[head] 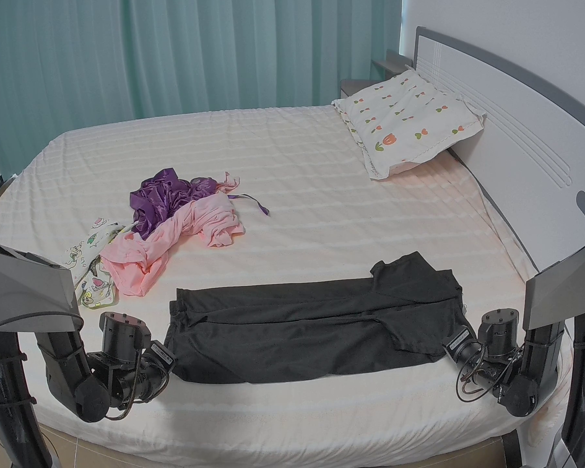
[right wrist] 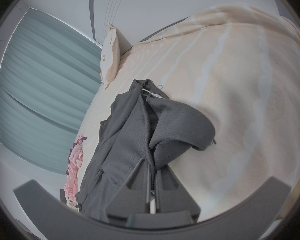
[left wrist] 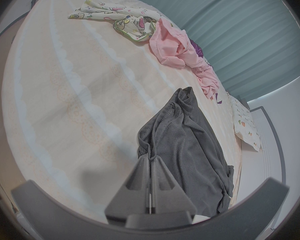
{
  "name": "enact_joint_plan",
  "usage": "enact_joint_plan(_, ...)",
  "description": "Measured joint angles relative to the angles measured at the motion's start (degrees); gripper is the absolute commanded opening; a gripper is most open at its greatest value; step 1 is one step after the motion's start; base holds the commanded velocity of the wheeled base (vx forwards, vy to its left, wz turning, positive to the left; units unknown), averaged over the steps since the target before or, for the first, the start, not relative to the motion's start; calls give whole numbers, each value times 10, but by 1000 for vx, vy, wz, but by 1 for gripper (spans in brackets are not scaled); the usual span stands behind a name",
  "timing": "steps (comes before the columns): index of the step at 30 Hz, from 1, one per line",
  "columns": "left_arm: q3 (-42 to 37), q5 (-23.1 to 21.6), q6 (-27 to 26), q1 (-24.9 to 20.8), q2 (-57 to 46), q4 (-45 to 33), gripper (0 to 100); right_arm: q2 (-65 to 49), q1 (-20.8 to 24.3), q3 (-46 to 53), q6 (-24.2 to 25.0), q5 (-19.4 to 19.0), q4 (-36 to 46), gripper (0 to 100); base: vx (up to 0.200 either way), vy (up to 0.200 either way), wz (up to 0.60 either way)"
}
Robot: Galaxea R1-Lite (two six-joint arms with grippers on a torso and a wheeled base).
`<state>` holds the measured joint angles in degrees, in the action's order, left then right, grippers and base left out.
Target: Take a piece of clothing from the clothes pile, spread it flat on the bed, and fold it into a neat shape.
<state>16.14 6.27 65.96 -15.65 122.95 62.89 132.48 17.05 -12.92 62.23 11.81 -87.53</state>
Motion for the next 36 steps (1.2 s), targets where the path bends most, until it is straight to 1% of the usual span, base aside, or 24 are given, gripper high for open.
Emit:
enact_joint_plan(10, -14, 0, -8, 2, -15, 0, 0, -16, 17, 48, -1, 0, -15, 0, 0, 0, 0)
enact_joint_plan(18, -28, 3, -35, 7, -26, -1, 0, -42, 19, 85, -7, -5, -15, 0, 0, 0, 0)
enact_joint_plan(24, -34, 4, -45, 11, -33, -4, 0, -53, 19, 104, -11, -7, -15, 0, 0, 0, 0)
enact_joint_plan(27, -35, 4, -51, 16, -40, -6, 0, -61, 19, 115, -22, -8, -14, 0, 0, 0, 0)
enact_joint_plan(36, -36, 4, -59, 22, -53, -13, 0, -84, 14, 119, -33, -10, -15, 0, 0, 0, 0)
